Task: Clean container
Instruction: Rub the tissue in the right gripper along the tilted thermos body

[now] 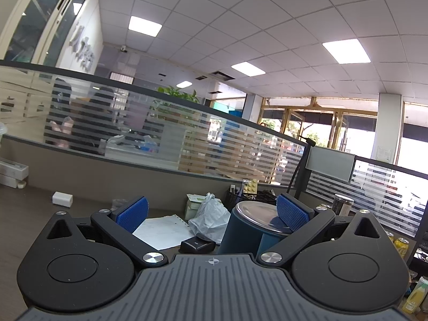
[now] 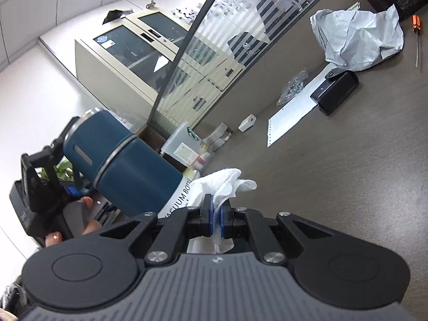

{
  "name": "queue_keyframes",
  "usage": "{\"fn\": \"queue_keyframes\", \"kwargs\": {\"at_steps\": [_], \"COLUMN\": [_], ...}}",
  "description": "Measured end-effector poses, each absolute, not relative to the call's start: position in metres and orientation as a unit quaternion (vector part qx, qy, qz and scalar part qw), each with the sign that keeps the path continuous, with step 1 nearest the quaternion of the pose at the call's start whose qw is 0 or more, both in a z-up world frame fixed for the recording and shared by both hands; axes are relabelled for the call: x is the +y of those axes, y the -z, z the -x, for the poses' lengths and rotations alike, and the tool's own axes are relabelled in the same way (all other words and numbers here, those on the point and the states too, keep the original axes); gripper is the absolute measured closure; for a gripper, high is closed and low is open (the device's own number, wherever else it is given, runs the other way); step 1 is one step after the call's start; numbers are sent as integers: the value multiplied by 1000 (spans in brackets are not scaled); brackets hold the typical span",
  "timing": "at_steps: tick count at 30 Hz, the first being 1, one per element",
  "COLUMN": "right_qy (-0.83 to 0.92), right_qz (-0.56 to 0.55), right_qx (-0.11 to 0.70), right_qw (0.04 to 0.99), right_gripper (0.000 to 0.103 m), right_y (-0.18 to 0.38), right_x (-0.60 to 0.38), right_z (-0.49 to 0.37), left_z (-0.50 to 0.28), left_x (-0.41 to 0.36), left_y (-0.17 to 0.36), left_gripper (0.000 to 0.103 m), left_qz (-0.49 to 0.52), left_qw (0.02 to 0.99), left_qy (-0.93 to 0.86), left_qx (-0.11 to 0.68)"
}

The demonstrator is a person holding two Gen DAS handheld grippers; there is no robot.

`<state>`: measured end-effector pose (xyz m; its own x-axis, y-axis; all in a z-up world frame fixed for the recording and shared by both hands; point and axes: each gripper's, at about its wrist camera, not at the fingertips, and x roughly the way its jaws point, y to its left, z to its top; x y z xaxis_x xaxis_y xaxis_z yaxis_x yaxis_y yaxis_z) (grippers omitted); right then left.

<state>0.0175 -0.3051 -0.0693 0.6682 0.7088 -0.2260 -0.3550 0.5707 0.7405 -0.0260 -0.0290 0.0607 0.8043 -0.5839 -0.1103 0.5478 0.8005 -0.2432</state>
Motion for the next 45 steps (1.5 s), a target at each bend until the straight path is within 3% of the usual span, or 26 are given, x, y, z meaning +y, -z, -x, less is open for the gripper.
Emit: {"fn": "queue_keyframes", "kwargs": {"at_steps": [21, 37, 45], "right_qy": [-255, -298, -286], "right_qz": [-208, -258, -254], "right_qx": [325, 221, 243], "right_qw": [887, 892, 892], "right_gripper": [96, 95, 95], "right_y": [92, 45, 57], "right_x": [-275, -289, -282], "right_z": [-16, -3, -12], "left_z": [22, 24, 23], "left_x": [-28, -30, -29], "left_y": [-59, -60, -60], "left_gripper": [0, 0, 0], "left_qz": [101, 100, 101], "left_qw": [943, 943, 943], "left_qy": [303, 303, 304], "left_qx": [91, 91, 91]}}
